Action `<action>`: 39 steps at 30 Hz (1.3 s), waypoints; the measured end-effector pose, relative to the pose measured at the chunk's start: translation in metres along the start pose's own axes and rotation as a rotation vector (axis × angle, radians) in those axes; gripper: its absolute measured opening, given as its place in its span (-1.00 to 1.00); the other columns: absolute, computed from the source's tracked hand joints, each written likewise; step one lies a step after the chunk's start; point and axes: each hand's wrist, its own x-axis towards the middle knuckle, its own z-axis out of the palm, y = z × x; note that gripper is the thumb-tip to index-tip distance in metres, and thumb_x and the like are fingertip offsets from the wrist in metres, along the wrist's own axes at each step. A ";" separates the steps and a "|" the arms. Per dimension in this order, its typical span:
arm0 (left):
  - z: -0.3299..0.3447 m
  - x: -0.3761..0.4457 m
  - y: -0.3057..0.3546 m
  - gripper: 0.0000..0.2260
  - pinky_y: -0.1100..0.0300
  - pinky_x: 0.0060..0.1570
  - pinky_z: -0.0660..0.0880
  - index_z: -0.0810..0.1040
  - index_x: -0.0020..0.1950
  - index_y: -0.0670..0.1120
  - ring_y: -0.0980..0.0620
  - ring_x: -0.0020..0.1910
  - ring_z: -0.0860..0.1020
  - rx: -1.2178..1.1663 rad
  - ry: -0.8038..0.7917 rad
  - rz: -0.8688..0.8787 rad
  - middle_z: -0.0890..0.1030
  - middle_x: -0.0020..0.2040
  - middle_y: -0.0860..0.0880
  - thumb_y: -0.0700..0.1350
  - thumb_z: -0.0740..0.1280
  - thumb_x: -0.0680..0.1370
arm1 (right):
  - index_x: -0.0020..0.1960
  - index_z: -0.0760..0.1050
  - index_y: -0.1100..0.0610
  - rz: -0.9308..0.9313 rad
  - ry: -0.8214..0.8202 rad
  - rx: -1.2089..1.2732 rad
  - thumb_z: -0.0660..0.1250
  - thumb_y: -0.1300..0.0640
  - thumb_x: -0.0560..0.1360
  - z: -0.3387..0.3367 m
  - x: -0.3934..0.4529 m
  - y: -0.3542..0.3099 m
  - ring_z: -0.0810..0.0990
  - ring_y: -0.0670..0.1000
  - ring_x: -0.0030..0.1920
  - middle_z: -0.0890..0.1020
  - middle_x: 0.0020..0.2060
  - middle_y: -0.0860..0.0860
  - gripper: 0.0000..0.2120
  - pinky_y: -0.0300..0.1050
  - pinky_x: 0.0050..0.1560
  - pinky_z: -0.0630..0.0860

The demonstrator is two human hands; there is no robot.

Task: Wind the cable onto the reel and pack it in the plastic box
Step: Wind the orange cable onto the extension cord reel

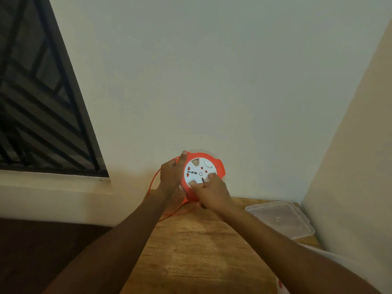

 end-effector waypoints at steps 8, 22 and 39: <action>-0.013 0.006 0.008 -0.73 0.29 -0.38 0.61 0.65 -0.05 0.04 0.03 -0.27 0.73 0.123 -0.070 0.061 0.73 -0.18 0.07 0.19 0.30 0.64 | 0.23 0.56 -0.05 -0.897 -0.168 -1.226 0.39 0.18 0.46 -0.050 0.020 -0.003 0.58 0.17 0.15 0.24 0.52 0.10 -0.64 0.05 -0.10 0.63; -0.005 0.008 0.002 -0.72 0.18 -0.24 0.68 0.67 -0.01 -0.01 -0.02 -0.22 0.74 0.200 -0.198 0.072 0.75 -0.11 -0.04 0.16 0.31 0.64 | 0.55 0.14 -0.10 -1.027 -0.326 -1.806 0.38 0.07 0.55 -0.051 0.014 -0.031 0.57 0.28 0.15 0.24 0.46 0.31 -0.33 0.11 -0.01 0.63; 0.012 0.001 0.001 -0.70 0.32 -0.36 0.59 0.69 -0.14 0.00 0.07 -0.28 0.72 0.109 0.030 0.155 0.73 -0.26 0.09 0.16 0.35 0.62 | 0.43 0.32 0.14 -0.034 -0.047 -0.018 0.51 0.07 0.40 -0.025 0.022 -0.010 0.59 0.01 -0.09 0.57 0.22 0.07 -0.32 -0.11 -0.22 0.62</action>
